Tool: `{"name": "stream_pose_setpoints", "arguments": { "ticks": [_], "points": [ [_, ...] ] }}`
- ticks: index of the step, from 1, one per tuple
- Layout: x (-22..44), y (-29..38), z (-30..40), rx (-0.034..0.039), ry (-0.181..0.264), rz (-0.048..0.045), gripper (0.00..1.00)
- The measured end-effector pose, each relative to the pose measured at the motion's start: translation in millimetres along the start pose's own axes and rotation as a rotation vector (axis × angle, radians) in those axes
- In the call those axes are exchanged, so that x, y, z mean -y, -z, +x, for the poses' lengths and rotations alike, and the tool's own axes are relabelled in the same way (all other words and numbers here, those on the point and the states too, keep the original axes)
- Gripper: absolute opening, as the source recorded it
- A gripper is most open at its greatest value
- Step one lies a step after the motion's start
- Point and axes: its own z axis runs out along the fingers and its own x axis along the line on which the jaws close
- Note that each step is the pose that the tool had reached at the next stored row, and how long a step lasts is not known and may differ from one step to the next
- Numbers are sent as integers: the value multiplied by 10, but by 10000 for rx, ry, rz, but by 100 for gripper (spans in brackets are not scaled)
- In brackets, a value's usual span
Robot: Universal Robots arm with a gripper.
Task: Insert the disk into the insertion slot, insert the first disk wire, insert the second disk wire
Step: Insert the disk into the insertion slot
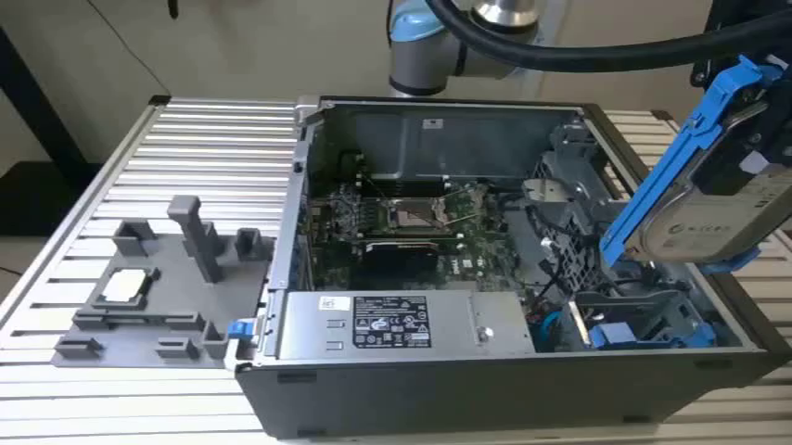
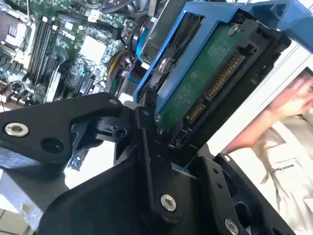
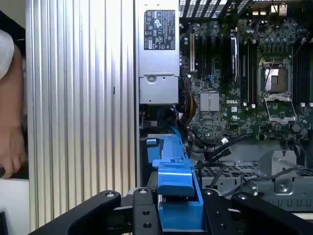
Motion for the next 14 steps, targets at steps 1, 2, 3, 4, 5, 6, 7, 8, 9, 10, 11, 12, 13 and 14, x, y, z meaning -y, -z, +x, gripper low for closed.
{"name": "stream_pose_setpoints", "arguments": {
  "ticks": [1,2,3,4,5,6,7,8,9,10,11,12,13,14],
  "points": [
    [0,0,0,1,0,0,33],
    [0,0,0,1,0,0,33],
    [0,0,0,1,0,0,33],
    [0,0,0,1,0,0,33],
    [0,0,0,1,0,0,33],
    [0,0,0,1,0,0,33],
    [0,0,0,1,0,0,33],
    [0,0,0,1,0,0,33],
    [0,0,0,0,0,0,33],
    [0,0,0,1,0,0,33],
    [0,-1,0,-1,0,0,33],
    [0,-4,0,0,0,1,33],
    [1,-8,0,0,1,4,33],
    [1,-15,-1,-2,1,7,33]
  ]
}}
